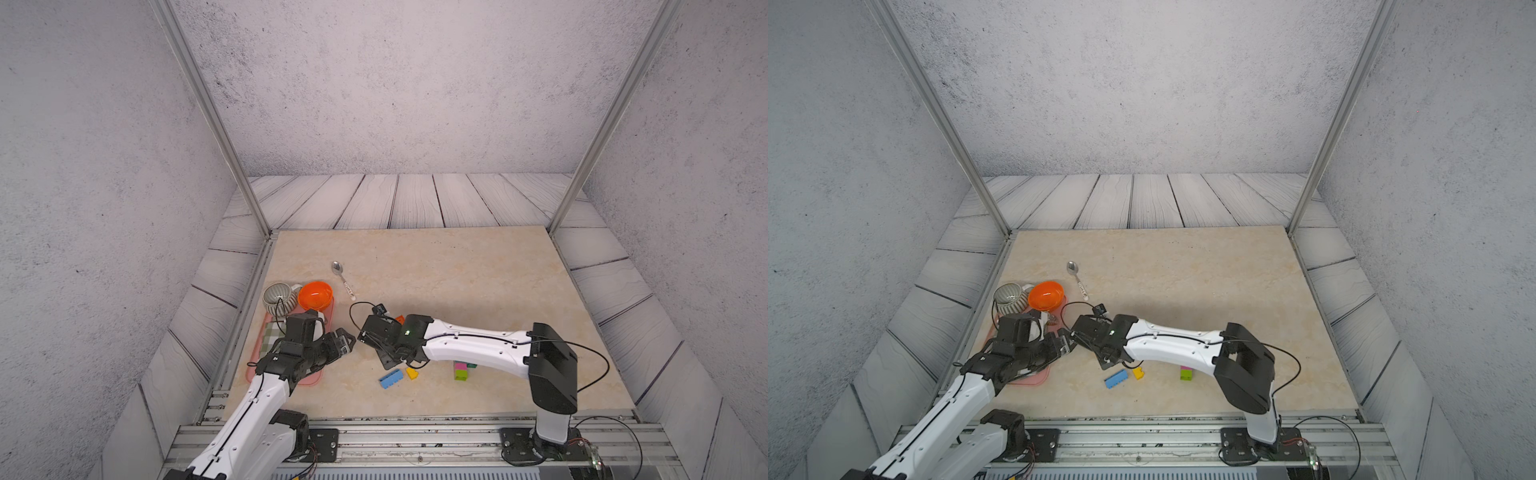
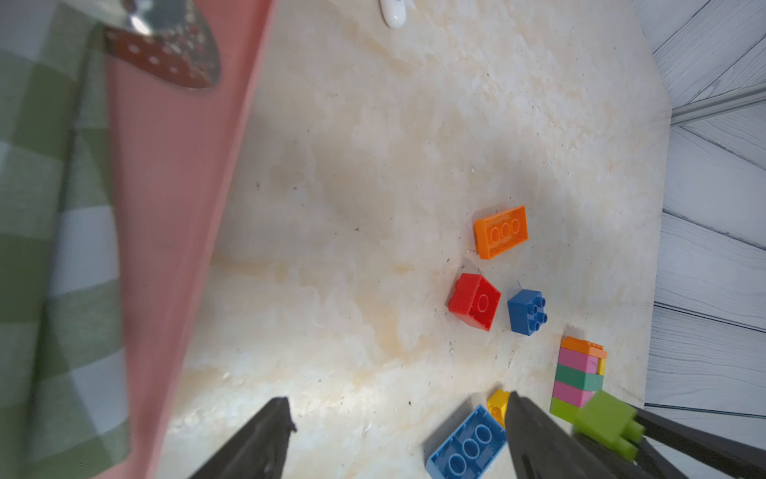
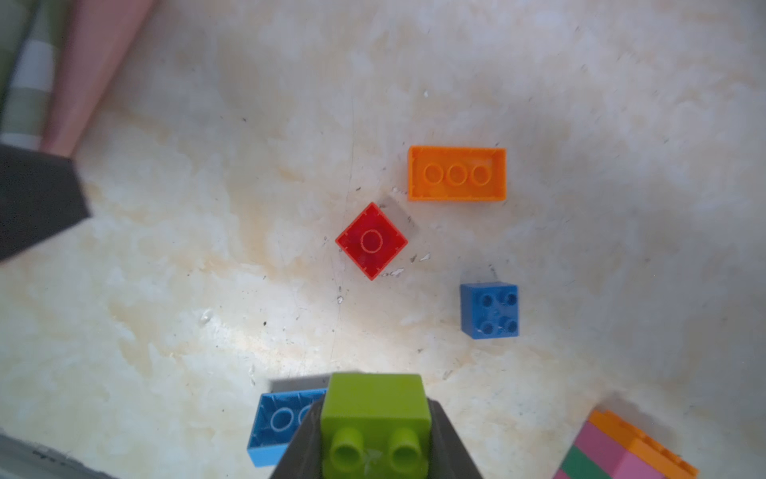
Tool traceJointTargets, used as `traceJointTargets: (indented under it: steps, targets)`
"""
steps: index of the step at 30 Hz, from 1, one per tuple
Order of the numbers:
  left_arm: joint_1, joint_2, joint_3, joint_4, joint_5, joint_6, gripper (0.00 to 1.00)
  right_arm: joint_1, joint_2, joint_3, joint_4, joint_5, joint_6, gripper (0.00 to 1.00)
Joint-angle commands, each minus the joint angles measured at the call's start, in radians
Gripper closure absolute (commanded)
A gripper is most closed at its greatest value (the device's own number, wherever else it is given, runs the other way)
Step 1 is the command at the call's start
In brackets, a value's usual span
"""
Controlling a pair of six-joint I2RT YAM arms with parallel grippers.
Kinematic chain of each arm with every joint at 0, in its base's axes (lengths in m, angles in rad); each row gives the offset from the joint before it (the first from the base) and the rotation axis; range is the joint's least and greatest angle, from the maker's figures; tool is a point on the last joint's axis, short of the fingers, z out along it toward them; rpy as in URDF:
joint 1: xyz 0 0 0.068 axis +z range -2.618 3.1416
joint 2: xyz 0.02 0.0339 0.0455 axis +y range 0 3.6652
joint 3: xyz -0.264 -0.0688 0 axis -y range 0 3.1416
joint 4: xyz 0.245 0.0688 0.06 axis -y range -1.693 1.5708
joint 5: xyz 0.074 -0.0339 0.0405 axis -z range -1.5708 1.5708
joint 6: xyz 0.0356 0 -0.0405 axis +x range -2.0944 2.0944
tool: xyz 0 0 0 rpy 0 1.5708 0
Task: Assemble the letter p with lego
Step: Pick up the lego brick from the center of the board, then assemble the lego brick with the lego brick.
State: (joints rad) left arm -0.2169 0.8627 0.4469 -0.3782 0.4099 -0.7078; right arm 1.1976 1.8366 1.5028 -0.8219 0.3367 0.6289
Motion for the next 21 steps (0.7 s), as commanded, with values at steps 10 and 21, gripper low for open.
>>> traceJointTargets:
  steps: [10,21]
  targets:
    - [-0.224,0.216,0.125,0.252,-0.058,-0.039,0.08,-0.244,-0.030,-0.075,-0.044,-0.235,-0.327,1.00]
    - [-0.228,0.193,0.054,0.327,-0.112,0.041,0.02,-0.320,0.084,-0.048,-0.022,-0.342,-0.423,1.00]
